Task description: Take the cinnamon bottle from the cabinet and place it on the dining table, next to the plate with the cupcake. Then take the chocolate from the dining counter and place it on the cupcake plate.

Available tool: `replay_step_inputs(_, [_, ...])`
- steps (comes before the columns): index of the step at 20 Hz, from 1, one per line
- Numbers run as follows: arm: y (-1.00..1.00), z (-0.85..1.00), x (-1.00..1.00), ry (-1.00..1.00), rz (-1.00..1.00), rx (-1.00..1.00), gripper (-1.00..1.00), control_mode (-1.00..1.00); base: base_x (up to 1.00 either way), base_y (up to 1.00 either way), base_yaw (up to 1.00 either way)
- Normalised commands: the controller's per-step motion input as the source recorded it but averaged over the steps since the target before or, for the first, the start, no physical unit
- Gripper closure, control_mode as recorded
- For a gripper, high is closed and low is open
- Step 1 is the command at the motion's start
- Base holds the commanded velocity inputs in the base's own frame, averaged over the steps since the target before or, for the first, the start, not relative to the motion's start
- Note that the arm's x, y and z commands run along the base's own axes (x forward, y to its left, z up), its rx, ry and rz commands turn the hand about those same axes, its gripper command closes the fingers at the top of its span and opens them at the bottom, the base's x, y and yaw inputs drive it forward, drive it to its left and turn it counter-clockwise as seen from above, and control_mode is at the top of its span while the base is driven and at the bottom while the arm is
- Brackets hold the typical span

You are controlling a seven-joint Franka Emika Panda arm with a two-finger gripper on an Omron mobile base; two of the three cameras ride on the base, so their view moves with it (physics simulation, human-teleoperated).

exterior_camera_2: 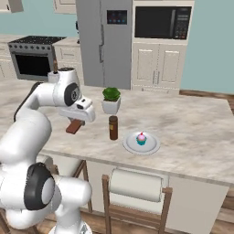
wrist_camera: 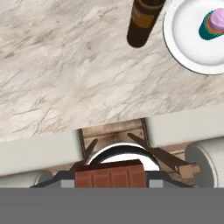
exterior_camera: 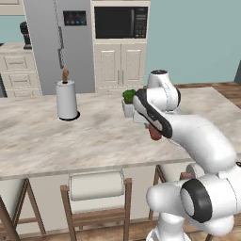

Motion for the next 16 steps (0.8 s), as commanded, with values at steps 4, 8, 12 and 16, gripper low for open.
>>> replay_step_inputs(4, [-1.00,0.62,-0.47,0.00,-0.14,0.08,1.00,-1.00,0.00,0.00,0.00])
replay_step_inputs(8, [-1.00,0.20,-0.21,0.00,-0.20,0.07,1.00,-1.00,0.00,0.00,0.00])
replay_step_inputs(12, [-0.99,-0.01,-0.05,0.01,-0.22,0.05,1.00,-1.00,0.00,0.00,0.00])
replay_step_inputs(16, [-0.84,-0.24,0.00,0.05,-0.21,0.00,1.00,-1.00,0.00,0.00,0.00])
